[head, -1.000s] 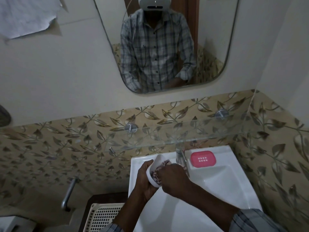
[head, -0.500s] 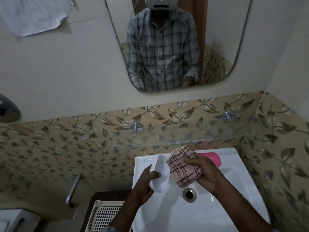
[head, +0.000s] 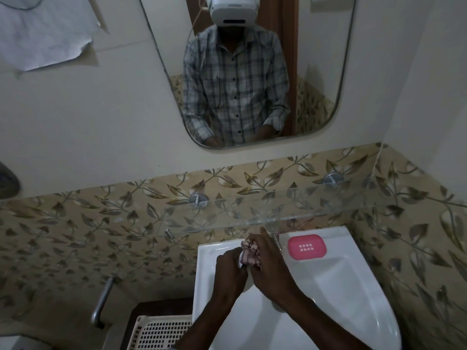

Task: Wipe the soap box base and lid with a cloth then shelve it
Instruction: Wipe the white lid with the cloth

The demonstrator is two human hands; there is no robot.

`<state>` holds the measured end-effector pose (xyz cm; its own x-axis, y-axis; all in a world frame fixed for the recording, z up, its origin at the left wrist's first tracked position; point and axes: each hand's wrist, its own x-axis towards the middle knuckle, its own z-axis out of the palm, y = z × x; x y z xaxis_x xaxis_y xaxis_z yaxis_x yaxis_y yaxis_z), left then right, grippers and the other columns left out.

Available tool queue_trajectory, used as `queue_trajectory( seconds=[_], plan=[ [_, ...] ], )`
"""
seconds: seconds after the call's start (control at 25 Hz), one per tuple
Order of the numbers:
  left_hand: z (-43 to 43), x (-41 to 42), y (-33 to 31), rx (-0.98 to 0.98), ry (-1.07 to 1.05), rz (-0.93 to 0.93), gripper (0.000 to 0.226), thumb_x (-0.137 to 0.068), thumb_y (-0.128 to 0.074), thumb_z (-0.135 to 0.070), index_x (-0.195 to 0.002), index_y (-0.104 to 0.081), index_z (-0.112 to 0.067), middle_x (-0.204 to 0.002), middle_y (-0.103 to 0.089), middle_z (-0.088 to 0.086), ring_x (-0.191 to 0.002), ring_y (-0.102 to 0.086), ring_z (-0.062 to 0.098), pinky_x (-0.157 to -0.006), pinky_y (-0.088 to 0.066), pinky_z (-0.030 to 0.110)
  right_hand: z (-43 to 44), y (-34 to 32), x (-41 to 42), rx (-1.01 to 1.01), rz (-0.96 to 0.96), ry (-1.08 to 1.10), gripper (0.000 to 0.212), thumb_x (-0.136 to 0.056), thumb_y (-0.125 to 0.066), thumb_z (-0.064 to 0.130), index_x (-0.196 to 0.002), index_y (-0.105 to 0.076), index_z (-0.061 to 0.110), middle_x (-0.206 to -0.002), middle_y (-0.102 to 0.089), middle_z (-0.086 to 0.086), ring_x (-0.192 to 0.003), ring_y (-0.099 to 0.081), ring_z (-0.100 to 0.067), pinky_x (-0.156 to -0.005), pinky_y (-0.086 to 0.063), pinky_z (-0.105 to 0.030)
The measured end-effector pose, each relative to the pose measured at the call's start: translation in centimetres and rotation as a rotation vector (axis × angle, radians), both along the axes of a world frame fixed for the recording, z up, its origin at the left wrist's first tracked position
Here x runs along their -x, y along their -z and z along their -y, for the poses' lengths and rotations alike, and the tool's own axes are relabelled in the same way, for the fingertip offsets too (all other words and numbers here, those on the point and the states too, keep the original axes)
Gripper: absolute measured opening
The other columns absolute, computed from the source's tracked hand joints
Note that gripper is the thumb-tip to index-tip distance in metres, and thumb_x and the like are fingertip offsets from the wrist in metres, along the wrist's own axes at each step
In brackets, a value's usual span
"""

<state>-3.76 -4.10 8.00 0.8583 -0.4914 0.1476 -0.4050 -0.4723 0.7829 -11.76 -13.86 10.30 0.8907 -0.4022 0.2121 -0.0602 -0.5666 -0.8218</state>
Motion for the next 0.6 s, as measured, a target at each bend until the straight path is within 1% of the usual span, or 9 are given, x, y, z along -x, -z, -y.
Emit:
queue_trajectory(
  seconds=[0.08, 0.2, 0.24, 0.28, 0.32, 0.36, 0.4, 0.52, 0.6],
  plan=[
    [-0.4, 0.2, -0.4, 0.018, 0.022, -0.032, 0.02, -0.08, -0.057, -0.013, -0.064, -0.065, -0.005, -0.061, -0.068, 0.007, -0.06, -0.063, 0.019, -0.057, -0.04, 0.025, -0.2, 0.4, 0.1, 0.067, 0.072, -0.019, 0.063, -0.083, -0.056, -0.01, -0.143, -0.04, 0.001, -0.14, -0.052, -0.014, -0.131, -0.048, -0.025, -0.109, -0.033, -0.024],
    [-0.8, 0.5, -0.3, 0.019, -0.067, 0.064, 0.012, -0.085, -0.068, -0.01, -0.073, -0.073, -0.011, -0.074, -0.075, 0.001, -0.069, -0.066, 0.009, -0.06, -0.04, 0.011, -0.4, 0.9, 0.0, -0.133, -0.007, 0.117, 0.061, -0.084, -0.054, -0.015, -0.141, -0.044, 0.006, -0.13, -0.059, -0.002, -0.126, -0.054, -0.021, -0.102, -0.04, -0.02],
    [-1.1, 0.5, -0.3, 0.043, -0.104, 0.081, 0.01, -0.085, -0.068, -0.007, -0.078, -0.074, -0.011, -0.078, -0.075, -0.002, -0.071, -0.066, 0.007, -0.062, -0.04, 0.009, -0.6, 0.9, -0.2, -0.171, -0.046, 0.137, 0.06, -0.085, -0.053, -0.016, -0.141, -0.045, 0.004, -0.131, -0.059, -0.004, -0.127, -0.054, -0.021, -0.101, -0.04, -0.018],
    [-1.3, 0.3, -0.4, 0.053, -0.122, 0.08, 0.01, -0.086, -0.068, -0.005, -0.079, -0.074, -0.009, -0.078, -0.075, -0.002, -0.07, -0.064, 0.005, -0.062, -0.04, 0.01, -1.0, 0.9, -0.5, -0.145, -0.038, 0.137, 0.06, -0.085, -0.053, -0.019, -0.141, -0.046, 0.0, -0.135, -0.058, -0.009, -0.129, -0.053, -0.024, -0.105, -0.04, -0.022],
    [-1.5, -0.1, -0.5, 0.052, -0.117, 0.087, 0.011, -0.085, -0.068, -0.004, -0.076, -0.073, -0.007, -0.075, -0.074, -0.001, -0.067, -0.062, 0.002, -0.06, -0.039, 0.013, -1.4, 1.0, -0.7, -0.085, 0.008, 0.124, 0.06, -0.082, -0.055, -0.021, -0.139, -0.046, -0.005, -0.137, -0.056, -0.016, -0.131, -0.051, -0.027, -0.11, -0.04, -0.031],
    [-1.6, -0.3, -0.5, 0.048, -0.101, 0.106, 0.013, -0.084, -0.067, -0.005, -0.072, -0.071, -0.006, -0.071, -0.072, -0.003, -0.062, -0.06, 0.0, -0.058, -0.038, 0.015, -1.8, 1.5, -0.9, -0.024, 0.064, 0.107, 0.059, -0.081, -0.056, -0.023, -0.137, -0.047, -0.009, -0.138, -0.055, -0.021, -0.131, -0.05, -0.031, -0.111, -0.041, -0.04],
    [-1.6, -0.3, -0.5, 0.063, -0.092, 0.12, 0.014, -0.083, -0.066, -0.008, -0.07, -0.07, -0.007, -0.069, -0.07, -0.007, -0.06, -0.06, -0.001, -0.058, -0.038, 0.015, -1.9, 1.8, -1.2, -0.021, 0.071, 0.095, 0.057, -0.082, -0.057, -0.021, -0.137, -0.047, -0.008, -0.137, -0.055, -0.021, -0.13, -0.051, -0.032, -0.11, -0.042, -0.043],
    [-1.2, 1.0, -0.5, 0.229, -0.204, 0.048, 0.016, -0.084, -0.061, -0.021, -0.077, -0.075, -0.018, -0.07, -0.072, -0.015, -0.071, -0.066, -0.002, -0.064, -0.045, 0.008, -2.0, 2.5, -1.6, -0.265, -0.076, 0.222, 0.046, -0.09, -0.056, -0.009, -0.133, -0.052, 0.006, -0.124, -0.066, -0.007, -0.117, -0.062, -0.021, -0.091, -0.045, -0.019],
    [-1.1, 2.0, 0.8, 0.328, -0.325, -0.027, 0.015, -0.089, -0.063, -0.021, -0.08, -0.074, -0.025, -0.076, -0.074, -0.011, -0.075, -0.069, 0.002, -0.07, -0.054, 0.021, -2.4, 3.1, -2.0, -0.32, -0.164, 0.28, 0.036, -0.093, -0.057, -0.001, -0.128, -0.057, 0.009, -0.116, -0.07, -0.006, -0.111, -0.065, -0.022, -0.083, -0.045, -0.018]
  ],
)
